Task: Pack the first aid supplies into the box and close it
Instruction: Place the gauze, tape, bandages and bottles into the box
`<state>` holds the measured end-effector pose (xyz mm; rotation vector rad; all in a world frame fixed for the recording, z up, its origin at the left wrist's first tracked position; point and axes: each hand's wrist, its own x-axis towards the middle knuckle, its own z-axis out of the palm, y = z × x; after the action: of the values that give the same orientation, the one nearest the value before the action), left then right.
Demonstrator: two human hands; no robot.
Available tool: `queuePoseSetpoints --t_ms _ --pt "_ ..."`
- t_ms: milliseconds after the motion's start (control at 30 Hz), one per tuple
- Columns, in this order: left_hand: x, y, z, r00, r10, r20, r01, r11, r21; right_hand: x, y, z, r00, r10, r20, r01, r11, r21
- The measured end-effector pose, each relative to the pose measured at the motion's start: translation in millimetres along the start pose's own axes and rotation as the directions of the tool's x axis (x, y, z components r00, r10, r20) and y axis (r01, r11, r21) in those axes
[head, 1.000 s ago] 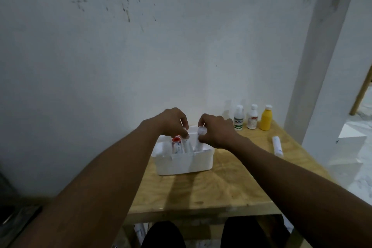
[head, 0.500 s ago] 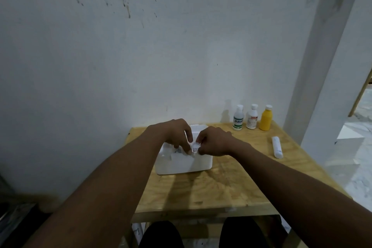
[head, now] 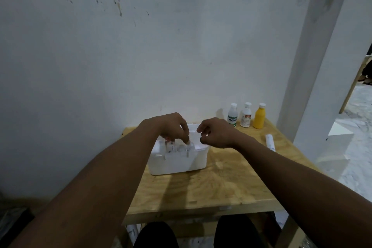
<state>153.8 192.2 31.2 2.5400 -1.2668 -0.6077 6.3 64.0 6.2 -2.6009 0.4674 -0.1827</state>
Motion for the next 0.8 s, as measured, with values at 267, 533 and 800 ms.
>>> queuePoseSetpoints --t_ms 267,533,800 --pt "31 34 14 0.978 0.113 -0.172 -0.112 0.994 0.016 -9 61 -26 0.963 0.16 -0.219 -0.124 0.978 0.166" --pt "57 60 33 0.963 0.17 -0.211 -0.162 0.985 0.053 -19 101 -19 0.925 0.313 -0.217 -0.291 0.948 0.128" --pt "99 91 56 0.941 0.211 -0.265 -0.192 0.977 0.096 -22 147 -18 0.834 0.481 -0.269 -0.51 0.859 -0.046"
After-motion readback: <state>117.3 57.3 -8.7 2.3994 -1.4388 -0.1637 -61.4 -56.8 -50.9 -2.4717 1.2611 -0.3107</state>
